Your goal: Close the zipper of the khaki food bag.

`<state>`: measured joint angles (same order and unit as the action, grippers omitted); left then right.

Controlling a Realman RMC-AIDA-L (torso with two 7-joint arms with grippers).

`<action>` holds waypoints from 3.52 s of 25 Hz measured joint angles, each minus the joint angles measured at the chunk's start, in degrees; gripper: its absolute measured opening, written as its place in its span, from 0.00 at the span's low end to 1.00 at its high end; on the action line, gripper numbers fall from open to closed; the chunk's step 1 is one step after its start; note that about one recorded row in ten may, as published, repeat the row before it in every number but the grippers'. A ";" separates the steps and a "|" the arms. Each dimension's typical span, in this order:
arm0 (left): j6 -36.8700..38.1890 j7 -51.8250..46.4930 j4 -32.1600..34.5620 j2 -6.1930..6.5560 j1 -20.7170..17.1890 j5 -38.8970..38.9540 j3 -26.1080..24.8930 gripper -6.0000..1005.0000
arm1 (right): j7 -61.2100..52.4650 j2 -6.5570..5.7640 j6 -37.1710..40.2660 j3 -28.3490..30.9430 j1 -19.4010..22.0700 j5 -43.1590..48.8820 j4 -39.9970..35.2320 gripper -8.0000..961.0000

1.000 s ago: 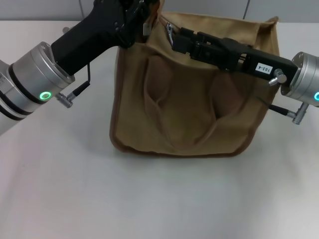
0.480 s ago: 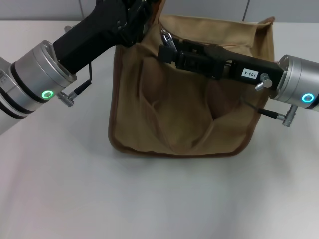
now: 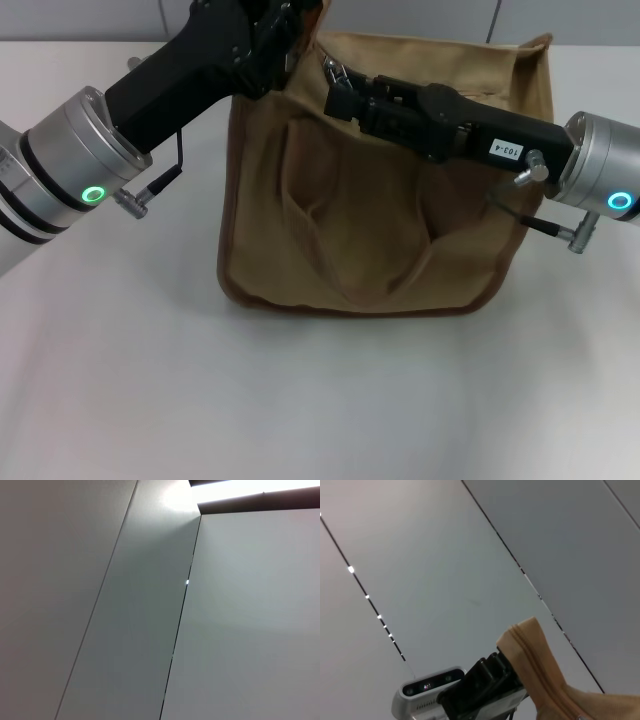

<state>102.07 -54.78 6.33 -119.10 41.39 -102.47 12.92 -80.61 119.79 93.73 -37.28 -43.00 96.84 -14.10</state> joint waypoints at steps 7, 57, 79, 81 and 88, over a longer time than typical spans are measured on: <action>0.49 0.01 -0.18 0.00 -0.12 0.00 0.00 0.07 | 0.85 0.00 -1.39 -0.38 -0.67 0.21 0.13 0.37; 0.19 -0.37 2.78 0.47 -6.56 2.13 -2.05 0.07 | 3.44 -0.45 -2.76 -0.97 5.89 -1.06 -1.53 0.02; -1.57 -0.86 6.07 0.60 -11.38 6.65 -3.26 0.08 | 1.92 -1.25 -2.02 2.87 14.87 -1.22 -6.38 0.02; -1.75 -0.86 6.35 0.63 -11.74 7.06 -3.44 0.08 | 1.92 -1.29 -1.48 4.56 15.56 -1.23 -6.38 0.02; -2.24 -0.83 7.05 0.70 -12.49 7.36 -3.22 0.08 | 4.37 -0.99 0.28 10.27 17.49 -1.77 -6.35 0.01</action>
<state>99.82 -55.61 13.38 -118.39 28.90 -95.11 9.69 -76.24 118.80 94.01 -27.00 -25.51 95.07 -20.45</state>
